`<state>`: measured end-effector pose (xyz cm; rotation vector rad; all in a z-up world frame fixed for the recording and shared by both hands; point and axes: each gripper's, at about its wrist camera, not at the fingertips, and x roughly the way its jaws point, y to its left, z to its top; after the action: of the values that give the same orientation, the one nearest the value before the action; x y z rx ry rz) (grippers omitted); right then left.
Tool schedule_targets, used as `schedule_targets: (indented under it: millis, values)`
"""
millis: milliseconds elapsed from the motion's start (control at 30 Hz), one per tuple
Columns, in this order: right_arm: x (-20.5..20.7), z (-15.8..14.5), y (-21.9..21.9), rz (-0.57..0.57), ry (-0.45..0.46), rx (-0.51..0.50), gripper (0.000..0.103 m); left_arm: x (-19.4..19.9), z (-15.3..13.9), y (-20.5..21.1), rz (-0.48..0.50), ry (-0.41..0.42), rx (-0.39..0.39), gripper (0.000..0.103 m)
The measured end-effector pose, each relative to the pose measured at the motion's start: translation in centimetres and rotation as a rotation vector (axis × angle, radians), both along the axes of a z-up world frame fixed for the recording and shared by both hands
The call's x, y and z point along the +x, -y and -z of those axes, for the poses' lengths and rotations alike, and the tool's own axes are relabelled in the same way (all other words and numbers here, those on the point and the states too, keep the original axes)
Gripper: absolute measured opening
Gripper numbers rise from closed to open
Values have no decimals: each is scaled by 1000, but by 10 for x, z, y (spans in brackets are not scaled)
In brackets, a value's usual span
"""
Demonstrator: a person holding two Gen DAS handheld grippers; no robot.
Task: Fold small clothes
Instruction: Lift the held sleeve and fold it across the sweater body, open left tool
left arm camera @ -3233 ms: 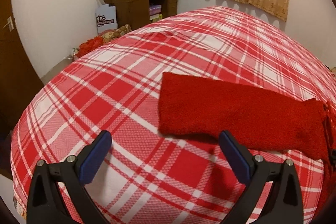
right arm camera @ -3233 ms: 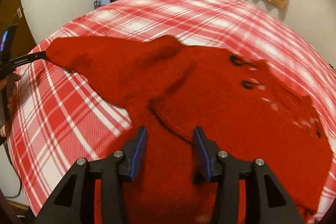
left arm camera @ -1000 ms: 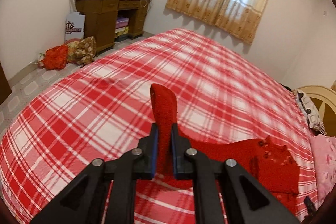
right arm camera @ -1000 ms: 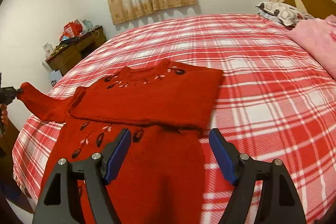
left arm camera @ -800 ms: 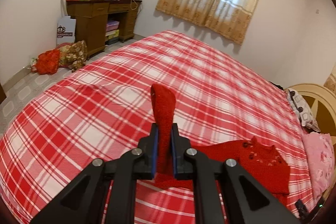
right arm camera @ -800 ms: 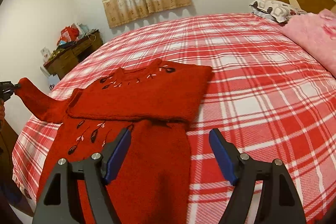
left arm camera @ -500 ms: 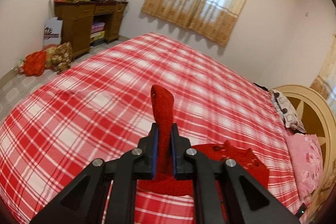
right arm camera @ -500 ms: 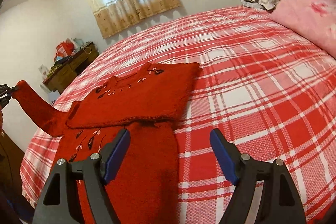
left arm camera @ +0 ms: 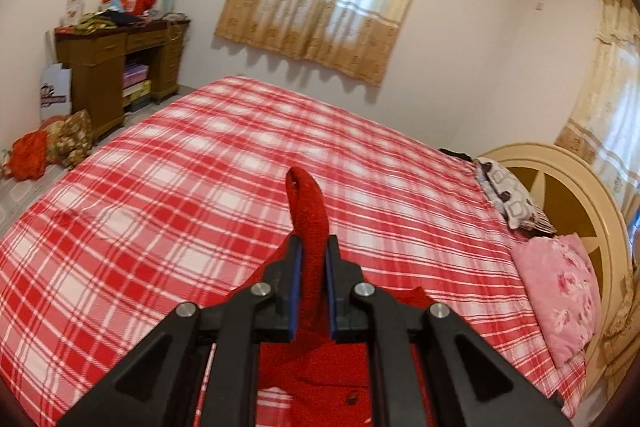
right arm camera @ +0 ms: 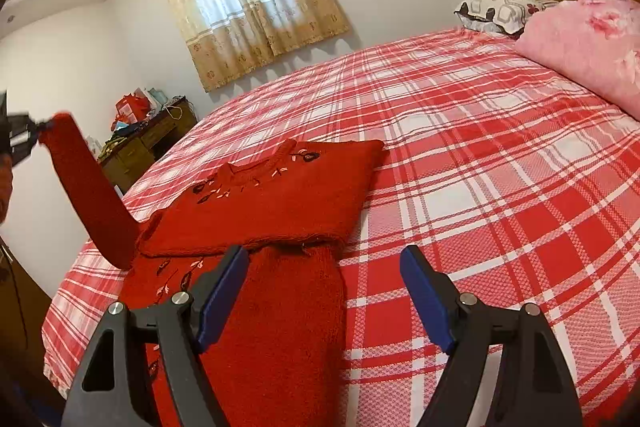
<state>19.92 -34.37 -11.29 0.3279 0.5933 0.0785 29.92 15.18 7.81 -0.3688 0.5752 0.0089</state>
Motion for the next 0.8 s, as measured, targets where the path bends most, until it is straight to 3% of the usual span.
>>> schedule_targets:
  millis: [333,800]
  values:
    - [1,10,-15,1,-34,-86,79,25,-15,67,118,32,-1,11]
    - [3,18,-25,-11,-54,-111,79,50,9,157,257,-1,14,11]
